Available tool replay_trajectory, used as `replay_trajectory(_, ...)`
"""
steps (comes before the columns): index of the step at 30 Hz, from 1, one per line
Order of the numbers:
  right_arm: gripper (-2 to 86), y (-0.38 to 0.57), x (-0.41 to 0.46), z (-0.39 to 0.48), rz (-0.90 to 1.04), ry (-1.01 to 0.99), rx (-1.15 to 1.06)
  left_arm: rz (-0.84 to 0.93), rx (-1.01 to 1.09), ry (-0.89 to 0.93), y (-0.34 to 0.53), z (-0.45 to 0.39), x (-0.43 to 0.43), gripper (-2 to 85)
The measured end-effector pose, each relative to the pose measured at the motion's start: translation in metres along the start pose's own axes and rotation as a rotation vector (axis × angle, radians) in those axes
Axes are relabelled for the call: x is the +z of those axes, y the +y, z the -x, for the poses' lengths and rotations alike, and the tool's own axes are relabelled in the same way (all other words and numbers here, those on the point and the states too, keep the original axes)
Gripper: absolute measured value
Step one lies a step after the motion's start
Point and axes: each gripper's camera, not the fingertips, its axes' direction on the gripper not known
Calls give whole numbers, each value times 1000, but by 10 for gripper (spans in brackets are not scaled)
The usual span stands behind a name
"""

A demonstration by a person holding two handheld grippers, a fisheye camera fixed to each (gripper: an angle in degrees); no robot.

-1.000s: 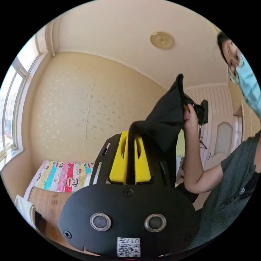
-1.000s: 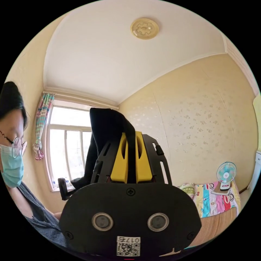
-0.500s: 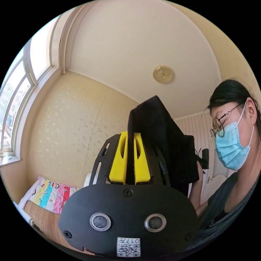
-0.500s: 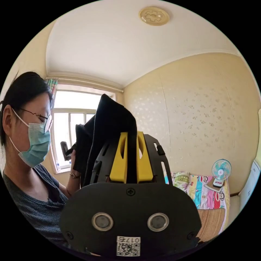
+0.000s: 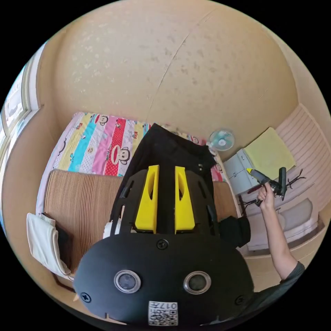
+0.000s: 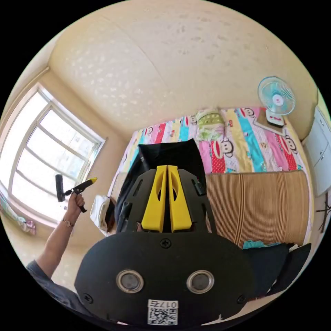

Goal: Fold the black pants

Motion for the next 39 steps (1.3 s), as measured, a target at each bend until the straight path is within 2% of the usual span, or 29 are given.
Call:
replay_trajectory(1,7,6,20,-7,57,0,-3,76,31,-60,20,15,35,80)
replay_trajectory(3,9,39,104,-40,329,47,1,236,61,-123,58,41,89,80)
replay_trajectory(5,13,72,156,-65,506,86,28,408,43,-163,100,74,134,80)
replay_trajectory(7,20,102,194,-87,644,100,105,564,-56,-188,150,124,169,79)
replay_trajectory(9,37,130,226,-106,753,65,183,629,-157,-180,178,161,178,78)
replay_trajectory(13,78,151,265,-116,907,91,255,643,-364,-238,209,234,167,80)
replay_trajectory(16,101,159,293,-116,1015,119,282,683,-417,-242,210,269,165,83)
replay_trajectory(18,85,161,312,-114,1109,211,285,749,-407,-247,208,282,171,84)
replay_trajectory(22,39,135,318,-101,1107,320,227,918,-234,-264,191,280,199,85)
replay_trajectory(25,15,120,325,-89,1195,362,103,901,-203,-227,166,283,204,84)
replay_trajectory(26,12,122,327,-92,1253,441,89,893,-204,-218,161,286,204,84)
replay_trajectory(29,11,129,327,-103,1343,511,158,823,-210,-196,130,300,202,79)
replay_trajectory(33,24,74,298,-75,974,177,300,849,-170,-139,97,311,218,64)
replay_trajectory(34,30,66,297,-70,936,131,312,861,-143,-153,90,312,221,63)
replay_trajectory(37,87,35,321,-42,848,-188,357,857,-118,-174,76,317,222,55)
replay_trajectory(39,142,16,361,-15,816,-469,367,850,-135,-181,67,320,220,7)
